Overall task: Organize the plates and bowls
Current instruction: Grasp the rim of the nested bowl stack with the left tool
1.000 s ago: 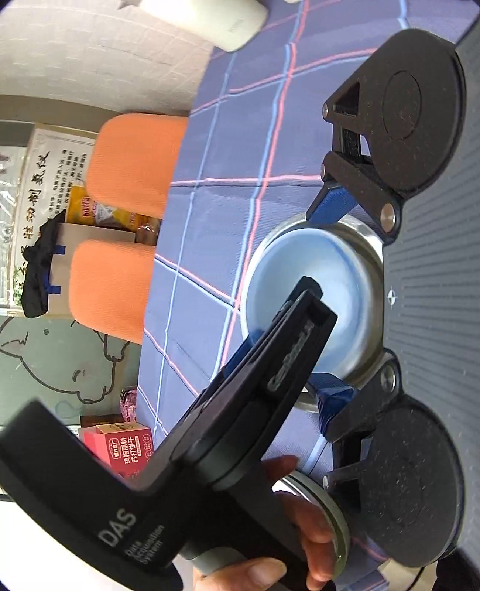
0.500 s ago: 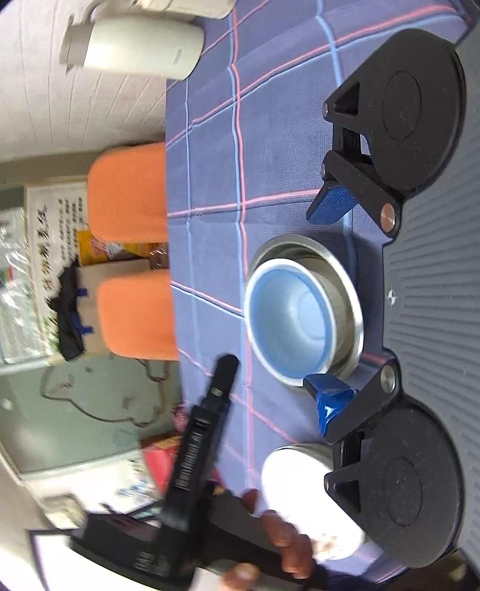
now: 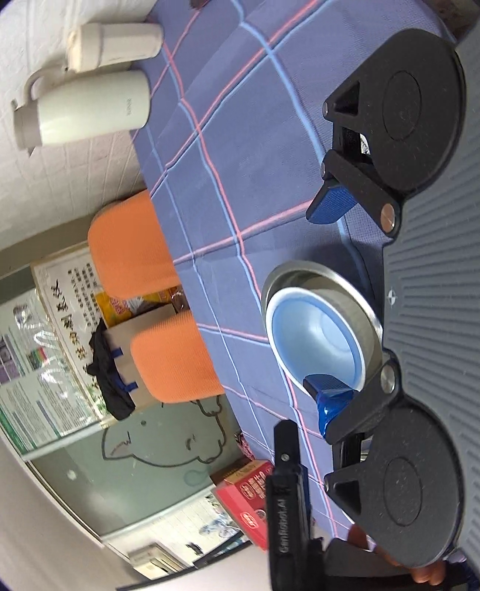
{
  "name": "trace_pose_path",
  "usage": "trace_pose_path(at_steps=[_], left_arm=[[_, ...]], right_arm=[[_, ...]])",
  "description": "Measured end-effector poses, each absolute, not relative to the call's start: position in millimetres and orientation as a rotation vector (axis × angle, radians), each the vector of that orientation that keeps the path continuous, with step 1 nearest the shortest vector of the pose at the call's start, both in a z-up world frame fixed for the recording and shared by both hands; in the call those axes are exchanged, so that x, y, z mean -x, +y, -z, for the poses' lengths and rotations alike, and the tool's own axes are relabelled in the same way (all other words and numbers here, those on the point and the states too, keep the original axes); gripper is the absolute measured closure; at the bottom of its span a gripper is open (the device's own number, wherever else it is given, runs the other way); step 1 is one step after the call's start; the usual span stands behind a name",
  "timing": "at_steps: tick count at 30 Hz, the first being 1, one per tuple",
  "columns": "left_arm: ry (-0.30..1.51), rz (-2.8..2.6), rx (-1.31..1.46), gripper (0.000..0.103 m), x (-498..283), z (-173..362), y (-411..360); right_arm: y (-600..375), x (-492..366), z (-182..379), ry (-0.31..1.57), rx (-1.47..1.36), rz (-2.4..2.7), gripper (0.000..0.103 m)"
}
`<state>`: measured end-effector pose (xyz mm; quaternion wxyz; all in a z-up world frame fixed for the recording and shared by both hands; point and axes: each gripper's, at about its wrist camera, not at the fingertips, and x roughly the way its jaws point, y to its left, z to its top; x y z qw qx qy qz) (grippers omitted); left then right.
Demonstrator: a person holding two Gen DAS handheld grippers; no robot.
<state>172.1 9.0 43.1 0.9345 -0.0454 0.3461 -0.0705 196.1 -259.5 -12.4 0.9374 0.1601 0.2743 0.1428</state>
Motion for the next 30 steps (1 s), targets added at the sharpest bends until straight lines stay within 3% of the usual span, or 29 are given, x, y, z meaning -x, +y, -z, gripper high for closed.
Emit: trace_pose_path(at_steps=[30], left_arm=[[0.804,0.072,0.082,0.016,-207.4,-13.7,9.0]], right_arm=[[-269.0,-226.6,29.7,0.668,-0.464,-0.277,0.027]])
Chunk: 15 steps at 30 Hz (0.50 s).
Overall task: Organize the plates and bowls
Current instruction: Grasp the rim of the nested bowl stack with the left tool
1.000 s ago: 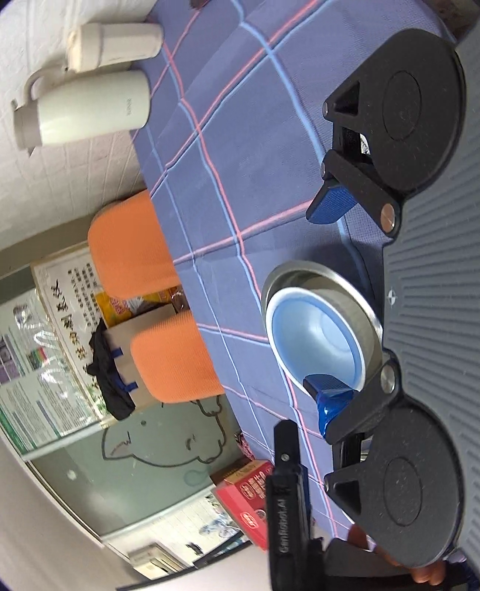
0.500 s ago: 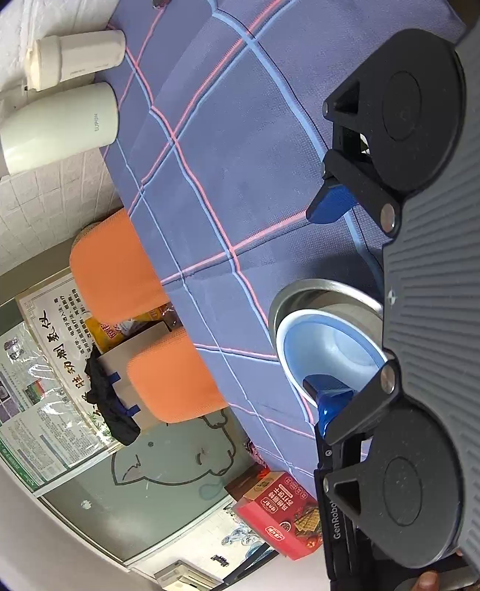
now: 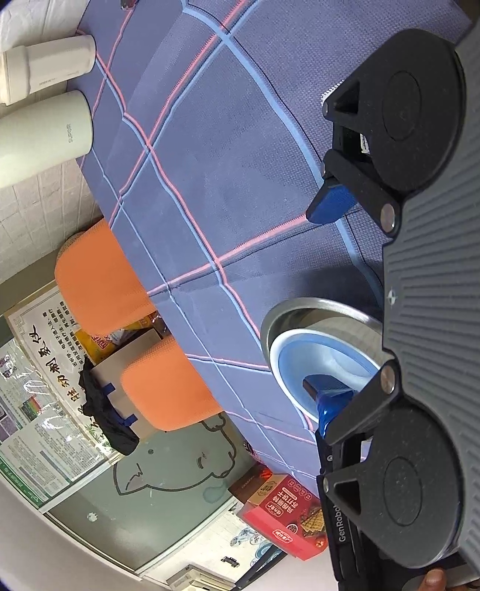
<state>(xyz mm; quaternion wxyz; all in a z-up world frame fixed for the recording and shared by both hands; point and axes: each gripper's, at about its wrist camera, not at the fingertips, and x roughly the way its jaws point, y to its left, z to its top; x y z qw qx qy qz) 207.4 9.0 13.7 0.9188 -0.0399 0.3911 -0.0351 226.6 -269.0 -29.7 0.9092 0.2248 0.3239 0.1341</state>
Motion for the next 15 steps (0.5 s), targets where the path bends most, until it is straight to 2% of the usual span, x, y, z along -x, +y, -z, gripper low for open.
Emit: trace_pose_path(at_steps=[15], left_arm=[[0.828,0.084,0.088,0.016,-209.7,-8.3,7.0]], right_arm=[[-253.1,-227.9,26.4,0.679,-0.418,-0.302,0.027]])
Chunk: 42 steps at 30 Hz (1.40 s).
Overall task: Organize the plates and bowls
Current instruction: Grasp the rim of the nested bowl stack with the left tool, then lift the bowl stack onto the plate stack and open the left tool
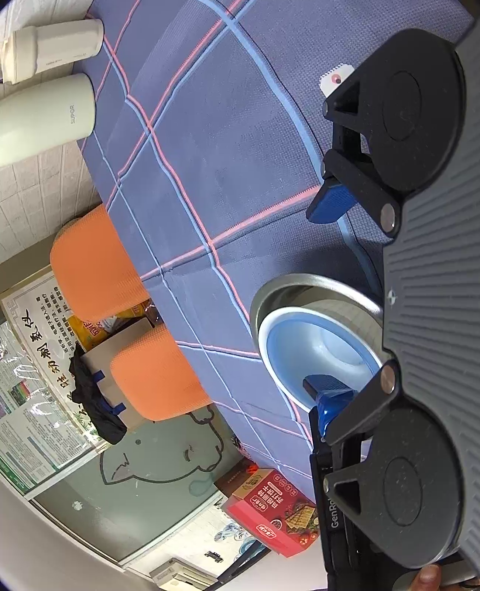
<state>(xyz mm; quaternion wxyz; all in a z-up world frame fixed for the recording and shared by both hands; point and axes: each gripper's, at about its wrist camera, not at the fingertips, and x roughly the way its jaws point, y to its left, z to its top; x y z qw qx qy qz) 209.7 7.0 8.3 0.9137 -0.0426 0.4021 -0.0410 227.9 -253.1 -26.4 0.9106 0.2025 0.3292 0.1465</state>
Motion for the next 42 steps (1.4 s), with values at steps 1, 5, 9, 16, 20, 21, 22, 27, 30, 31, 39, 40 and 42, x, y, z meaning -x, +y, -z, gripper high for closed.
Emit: trace_pose_path(at_steps=[1,5,9,16,20,21,22,27,30,31,39,40,42], left_arm=[[0.832,0.088,0.094,0.016,-210.6,-8.0,7.8],[0.850,0.113,0.123,0.016,-216.7,-6.1,10.0],[0.866,0.116,0.120,0.016,-224.2,-1.4,7.1],[0.922,0.092,0.096,0.016,-238.6,13.4,-1.6],[0.946,0.081,0.088,0.016,-244.8,21.0,-5.4],[0.956,0.081,0.085,0.016,-246.0,23.5,-6.0],[0.960,0.079,0.079,0.016,-246.2,24.9,-7.1],[0.950,0.108,0.062,0.016,-245.1,23.6,-13.4],[0.946,0.102,0.054,0.016,-244.2,25.5,-15.2],[0.942,0.100,0.050,0.016,-243.6,25.8,-16.2],[0.921,0.107,0.047,0.019,-241.2,27.8,-19.4],[0.913,0.125,0.057,0.032,-240.4,27.0,-20.7],[0.911,0.180,0.067,0.067,-238.1,22.1,-28.3]], right_arm=[[-251.8,-229.1,26.4,0.682,-0.411,-0.304,0.027],[-245.9,-234.0,25.6,0.688,-0.376,-0.316,0.027],[-239.1,-242.3,27.9,0.706,-0.321,-0.325,0.027],[-222.8,-260.9,36.3,0.764,-0.154,-0.320,0.027],[-214.7,-265.4,39.0,0.772,-0.087,-0.333,0.027],[-211.5,-265.0,39.3,0.769,-0.062,-0.333,0.027],[-208.6,-264.2,39.7,0.766,-0.038,-0.332,0.027],[-207.9,-255.3,45.3,0.711,0.004,-0.347,0.024],[-204.5,-258.0,42.9,0.722,-0.002,-0.328,0.024],[-201.9,-258.8,42.3,0.730,0.003,-0.315,0.024],[-203.9,-251.7,42.8,0.712,-0.055,-0.346,0.026],[-201.8,-251.5,42.9,0.711,-0.053,-0.339,0.026],[-195.7,-251.1,42.9,0.707,-0.044,-0.316,0.027]])
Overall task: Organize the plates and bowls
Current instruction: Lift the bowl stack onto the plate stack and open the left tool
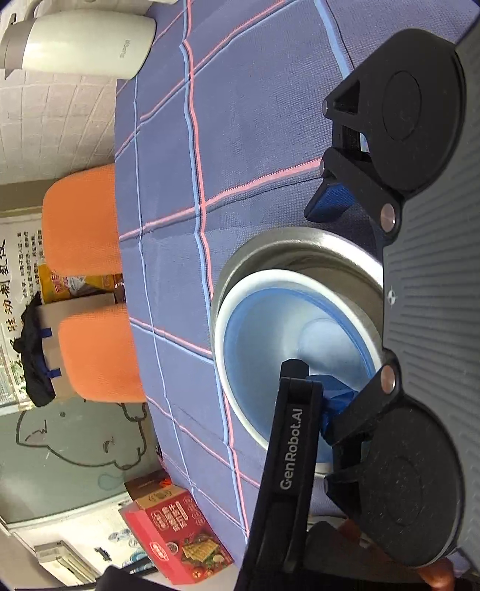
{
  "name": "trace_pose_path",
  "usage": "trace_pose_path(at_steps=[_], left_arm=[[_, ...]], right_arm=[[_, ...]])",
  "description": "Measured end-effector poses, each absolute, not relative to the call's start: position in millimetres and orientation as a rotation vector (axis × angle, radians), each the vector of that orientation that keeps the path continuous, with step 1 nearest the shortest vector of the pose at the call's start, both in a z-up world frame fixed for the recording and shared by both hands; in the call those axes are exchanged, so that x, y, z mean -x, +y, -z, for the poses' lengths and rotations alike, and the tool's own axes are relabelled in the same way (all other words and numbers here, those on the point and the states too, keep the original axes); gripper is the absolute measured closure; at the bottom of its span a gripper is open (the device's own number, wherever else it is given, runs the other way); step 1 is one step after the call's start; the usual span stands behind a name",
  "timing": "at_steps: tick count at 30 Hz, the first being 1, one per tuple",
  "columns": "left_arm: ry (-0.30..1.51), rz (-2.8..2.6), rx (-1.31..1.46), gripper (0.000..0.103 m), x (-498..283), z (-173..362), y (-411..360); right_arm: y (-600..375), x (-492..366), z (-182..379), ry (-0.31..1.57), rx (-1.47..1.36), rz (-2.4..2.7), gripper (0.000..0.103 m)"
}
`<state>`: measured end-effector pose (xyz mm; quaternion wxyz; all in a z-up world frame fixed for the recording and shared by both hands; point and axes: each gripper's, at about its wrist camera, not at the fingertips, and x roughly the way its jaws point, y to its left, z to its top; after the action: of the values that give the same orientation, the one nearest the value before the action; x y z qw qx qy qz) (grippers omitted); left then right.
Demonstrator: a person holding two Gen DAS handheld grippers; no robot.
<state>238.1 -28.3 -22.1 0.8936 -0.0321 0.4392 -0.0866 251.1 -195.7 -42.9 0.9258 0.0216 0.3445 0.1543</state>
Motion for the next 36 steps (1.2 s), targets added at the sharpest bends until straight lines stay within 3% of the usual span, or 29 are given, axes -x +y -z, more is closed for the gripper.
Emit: trace_pose_path(at_steps=[5,25,36], left_arm=[[0.921,0.150,0.059,0.069,-242.1,17.2,-34.4],[0.865,0.155,0.069,0.069,-238.1,-5.0,-22.1],[0.812,0.002,0.094,0.068,-174.3,-39.3,68.4]], right_arm=[[-180.9,-249.0,38.2,0.705,-0.011,-0.272,0.032],[-177.0,-240.1,18.9,0.649,-0.070,-0.311,0.027],[-101.2,-211.0,-6.6,0.604,-0.014,-0.497,0.027]])
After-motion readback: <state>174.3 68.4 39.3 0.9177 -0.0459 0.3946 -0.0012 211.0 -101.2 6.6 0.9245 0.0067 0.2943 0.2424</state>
